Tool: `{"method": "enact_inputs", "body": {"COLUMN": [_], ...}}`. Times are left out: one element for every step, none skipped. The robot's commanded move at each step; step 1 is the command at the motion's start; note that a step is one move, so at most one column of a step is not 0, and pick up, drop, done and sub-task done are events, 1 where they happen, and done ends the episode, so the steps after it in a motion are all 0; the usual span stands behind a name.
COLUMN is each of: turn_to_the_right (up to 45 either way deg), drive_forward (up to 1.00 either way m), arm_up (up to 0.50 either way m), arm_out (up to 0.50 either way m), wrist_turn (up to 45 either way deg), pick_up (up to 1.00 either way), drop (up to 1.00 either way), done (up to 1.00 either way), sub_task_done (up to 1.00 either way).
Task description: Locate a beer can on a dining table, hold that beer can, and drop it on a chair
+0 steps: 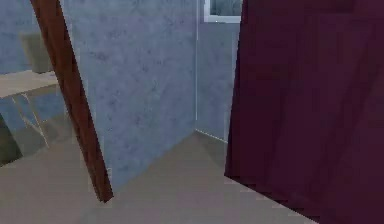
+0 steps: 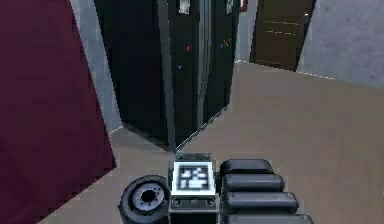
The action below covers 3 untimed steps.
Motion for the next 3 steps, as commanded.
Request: {"method": "enact_inputs", "body": {"turn_to_the_right": [-42.0,0.0,-45.0], "drive_forward": [0.00,0.90,0.00], "arm_up": [0.00,0.00,0.00], "arm_out": [0.00,0.00,0.00], "wrist_turn": [0.0,0.0,0.0], "pick_up": [0.00,0.00,0.00], "drop": [0.00,0.00,0.00], "done": [0.00,0.00,0.00], "sub_task_done": [0.00,0.00,0.00]}}
